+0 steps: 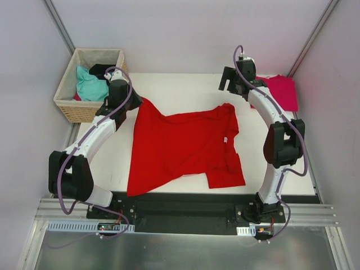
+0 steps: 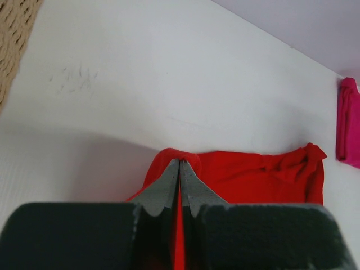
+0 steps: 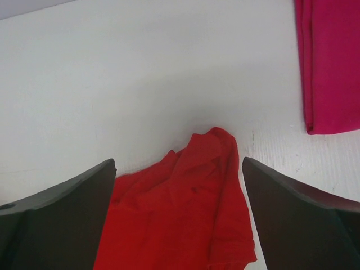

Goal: Fold and stack the t-shirts

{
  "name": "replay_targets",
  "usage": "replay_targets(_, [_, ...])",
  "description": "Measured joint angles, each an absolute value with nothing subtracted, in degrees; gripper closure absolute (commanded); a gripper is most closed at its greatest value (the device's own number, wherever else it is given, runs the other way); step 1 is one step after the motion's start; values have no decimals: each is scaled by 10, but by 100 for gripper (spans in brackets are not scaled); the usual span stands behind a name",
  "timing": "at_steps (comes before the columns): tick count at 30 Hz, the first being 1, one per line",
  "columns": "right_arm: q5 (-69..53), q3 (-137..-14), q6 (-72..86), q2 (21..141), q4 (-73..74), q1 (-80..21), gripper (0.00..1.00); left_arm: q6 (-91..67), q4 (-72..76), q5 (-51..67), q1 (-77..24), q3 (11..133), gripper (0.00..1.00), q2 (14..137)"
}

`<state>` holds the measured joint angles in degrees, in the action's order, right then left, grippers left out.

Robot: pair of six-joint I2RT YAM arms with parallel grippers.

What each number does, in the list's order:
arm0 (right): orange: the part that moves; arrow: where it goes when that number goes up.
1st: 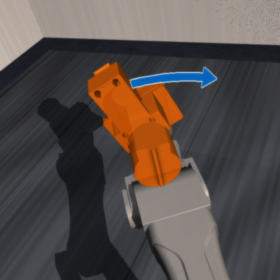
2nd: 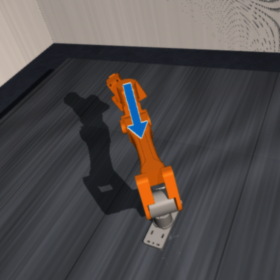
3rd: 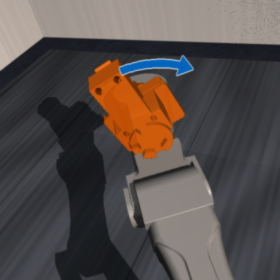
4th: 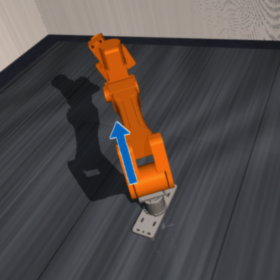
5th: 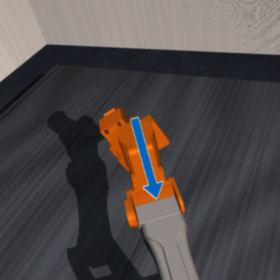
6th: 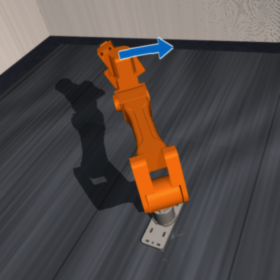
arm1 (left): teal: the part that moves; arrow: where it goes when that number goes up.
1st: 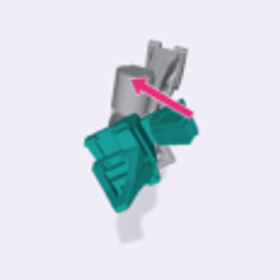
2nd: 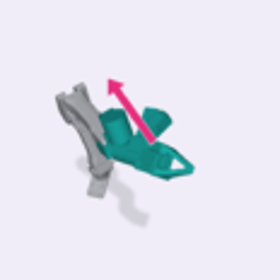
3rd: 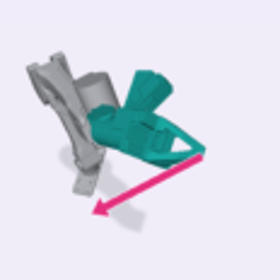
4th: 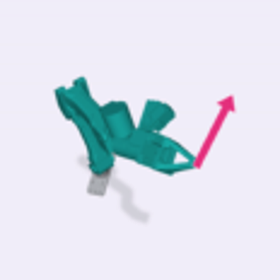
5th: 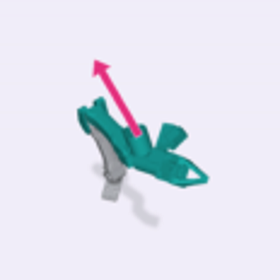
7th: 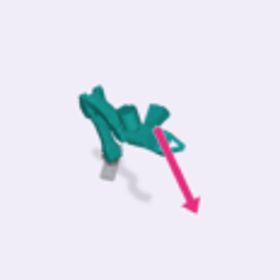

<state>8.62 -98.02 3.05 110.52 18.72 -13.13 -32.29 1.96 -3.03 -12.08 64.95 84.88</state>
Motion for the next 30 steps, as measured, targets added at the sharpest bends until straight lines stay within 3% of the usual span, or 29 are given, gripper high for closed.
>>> replay_targets(5, [82, -964, 47, 1129, 182, -131, 12, -323, 4, -34, -122, 613, 100, 812])
replay_targets(12, [60, -937, 70, 1195, 173, -107, 40, -322, -14, -37, -122, 610, 100, 812])
replay_targets(21, [51, -952, 81, 1209, 173, -91, 64, -322, -21, -45, -122, 610, 100, 819])
replay_targets(26, [47, -962, 84, 1209, 169, -90, 66, -322, -23, -47, -122, 610, 100, 829])
replay_targets(30, [43, -962, 85, 1211, 170, -90, 61, -323, -24, -47, -122, 610, 100, 834])
